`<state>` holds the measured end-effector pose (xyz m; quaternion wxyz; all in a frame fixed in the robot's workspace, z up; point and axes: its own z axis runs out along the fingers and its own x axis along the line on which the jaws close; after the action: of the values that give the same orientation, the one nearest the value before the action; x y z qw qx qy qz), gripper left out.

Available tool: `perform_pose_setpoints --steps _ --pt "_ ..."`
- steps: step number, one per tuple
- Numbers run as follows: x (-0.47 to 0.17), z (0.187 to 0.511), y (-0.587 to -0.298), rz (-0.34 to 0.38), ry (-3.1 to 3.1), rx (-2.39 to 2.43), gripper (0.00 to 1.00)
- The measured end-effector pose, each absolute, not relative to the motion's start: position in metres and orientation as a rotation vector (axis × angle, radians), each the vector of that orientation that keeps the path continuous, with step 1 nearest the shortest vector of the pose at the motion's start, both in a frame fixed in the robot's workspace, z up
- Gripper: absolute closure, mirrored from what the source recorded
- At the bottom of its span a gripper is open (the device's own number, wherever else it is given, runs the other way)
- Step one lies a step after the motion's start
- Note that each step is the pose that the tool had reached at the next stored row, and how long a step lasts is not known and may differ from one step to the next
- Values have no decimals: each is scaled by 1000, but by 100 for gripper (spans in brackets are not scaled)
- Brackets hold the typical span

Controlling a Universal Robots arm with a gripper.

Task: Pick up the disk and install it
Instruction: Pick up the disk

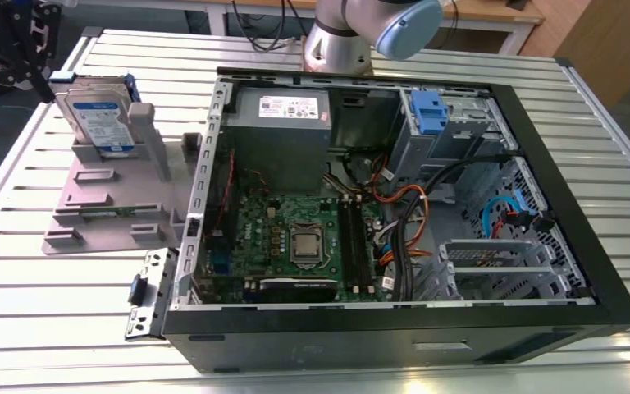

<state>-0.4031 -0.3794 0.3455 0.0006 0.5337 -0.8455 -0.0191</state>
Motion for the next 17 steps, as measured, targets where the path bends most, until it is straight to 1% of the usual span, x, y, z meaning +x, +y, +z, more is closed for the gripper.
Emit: perform_pose_setpoints --steps 17 --pt "-403 346 -379 -60 -2596 1764 90"
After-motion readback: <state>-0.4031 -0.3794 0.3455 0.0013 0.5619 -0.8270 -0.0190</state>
